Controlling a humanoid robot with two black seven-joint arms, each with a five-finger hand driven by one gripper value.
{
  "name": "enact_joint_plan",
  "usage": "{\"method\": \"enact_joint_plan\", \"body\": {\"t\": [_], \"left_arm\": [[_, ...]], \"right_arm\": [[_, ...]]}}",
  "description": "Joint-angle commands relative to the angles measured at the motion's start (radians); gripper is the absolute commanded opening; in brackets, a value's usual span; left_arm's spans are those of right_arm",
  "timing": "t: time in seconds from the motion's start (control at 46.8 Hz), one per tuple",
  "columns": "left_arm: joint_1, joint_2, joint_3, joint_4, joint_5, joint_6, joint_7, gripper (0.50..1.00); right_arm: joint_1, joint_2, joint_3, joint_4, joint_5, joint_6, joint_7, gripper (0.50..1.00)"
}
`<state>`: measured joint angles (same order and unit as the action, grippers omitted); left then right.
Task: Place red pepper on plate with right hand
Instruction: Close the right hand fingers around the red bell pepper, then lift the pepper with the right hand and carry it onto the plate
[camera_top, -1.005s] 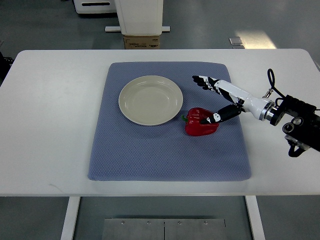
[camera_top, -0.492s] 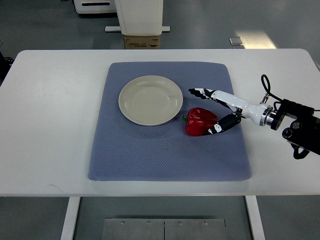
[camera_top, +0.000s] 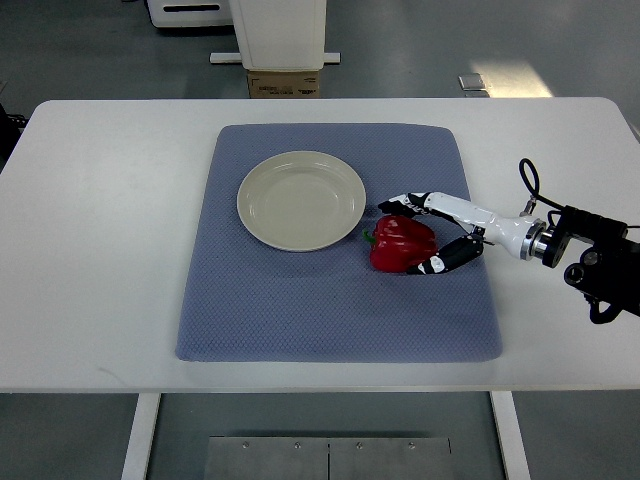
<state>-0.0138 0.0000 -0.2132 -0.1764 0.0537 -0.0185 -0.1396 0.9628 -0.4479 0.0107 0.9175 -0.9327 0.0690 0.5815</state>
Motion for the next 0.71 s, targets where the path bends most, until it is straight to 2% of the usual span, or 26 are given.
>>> {"method": "enact_joint_plan", "body": {"t": [0.0, 0.086, 0.214, 0.342, 0.684], "left_arm": [[0.000, 0.000, 0.000, 0.000, 0.000, 0.000, 0.000, 1.000], [0.000, 0.000, 0.000, 0.000, 0.000, 0.000, 0.000, 1.000], [0.000, 0.000, 0.000, 0.000, 0.000, 0.000, 0.000, 1.000], [0.000, 0.000, 0.000, 0.000, 0.000, 0.000, 0.000, 1.000], [0.000, 0.000, 0.000, 0.000, 0.000, 0.000, 0.000, 1.000]], "right_arm": [[-0.001, 0.000, -0.003, -0.002, 0.000, 0.000, -0.002, 0.778], [-0.003, 0.000, -0.005, -0.005, 0.000, 0.000, -0.002, 0.757], [-0.001, 0.000, -0.012, -0.009, 0.000, 0.000, -0.003, 0.665], [0.001, 0.000, -0.012, -0.011, 0.000, 0.002, -0.008, 0.500], [0.056, -0.002, 0.031, -0.012, 0.022, 0.003, -0.054, 0.500]]}}
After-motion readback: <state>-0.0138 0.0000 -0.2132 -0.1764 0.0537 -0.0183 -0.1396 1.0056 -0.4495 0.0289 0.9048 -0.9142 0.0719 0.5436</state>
